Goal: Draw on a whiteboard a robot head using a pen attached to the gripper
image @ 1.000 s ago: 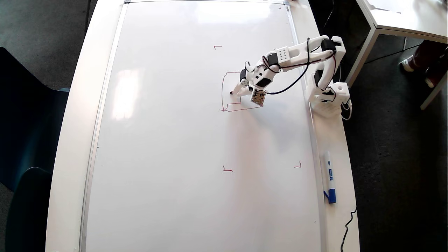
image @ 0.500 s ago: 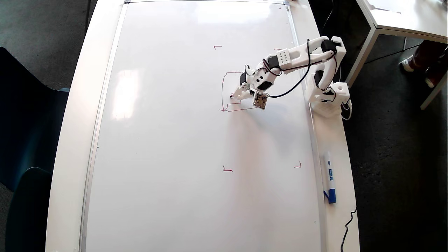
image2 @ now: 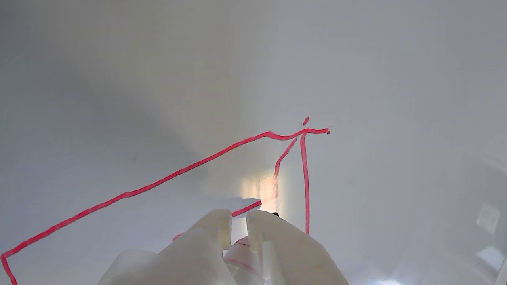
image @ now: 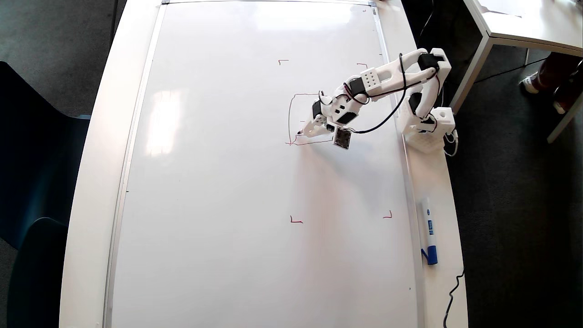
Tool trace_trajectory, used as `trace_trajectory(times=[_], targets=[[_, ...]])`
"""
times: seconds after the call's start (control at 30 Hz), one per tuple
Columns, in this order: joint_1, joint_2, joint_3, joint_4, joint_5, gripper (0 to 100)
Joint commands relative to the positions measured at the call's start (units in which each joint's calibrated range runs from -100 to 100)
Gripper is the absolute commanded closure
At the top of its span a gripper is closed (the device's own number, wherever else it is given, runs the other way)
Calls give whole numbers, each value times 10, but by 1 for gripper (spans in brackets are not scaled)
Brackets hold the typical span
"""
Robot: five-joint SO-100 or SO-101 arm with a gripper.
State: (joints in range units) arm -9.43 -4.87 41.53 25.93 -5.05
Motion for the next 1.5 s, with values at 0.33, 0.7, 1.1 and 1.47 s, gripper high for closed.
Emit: trace_trajectory(times=[0.33, 0.7, 1.1, 1.47], targets=[[-6, -2, -21, -8, -3, 99], [-5, 1, -26, -6, -3, 99], [6, 34, -58, 1, -19, 99], [13, 31, -53, 1, -18, 99]])
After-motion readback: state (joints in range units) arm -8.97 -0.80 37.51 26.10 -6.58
